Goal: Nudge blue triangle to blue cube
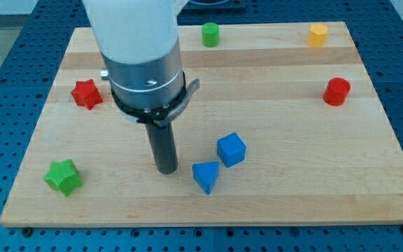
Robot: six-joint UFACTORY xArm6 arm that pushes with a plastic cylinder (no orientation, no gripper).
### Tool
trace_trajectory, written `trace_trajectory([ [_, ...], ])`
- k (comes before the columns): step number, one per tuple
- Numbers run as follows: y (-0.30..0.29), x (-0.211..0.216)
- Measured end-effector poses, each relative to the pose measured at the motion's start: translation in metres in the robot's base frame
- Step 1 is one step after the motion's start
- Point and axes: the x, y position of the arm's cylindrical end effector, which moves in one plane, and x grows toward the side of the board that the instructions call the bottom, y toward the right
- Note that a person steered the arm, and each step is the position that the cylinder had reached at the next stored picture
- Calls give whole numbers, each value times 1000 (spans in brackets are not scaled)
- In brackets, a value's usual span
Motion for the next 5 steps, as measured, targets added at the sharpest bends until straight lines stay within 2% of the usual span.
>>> trace_trajectory([
  [2, 0, 23],
  [5, 25, 23],
])
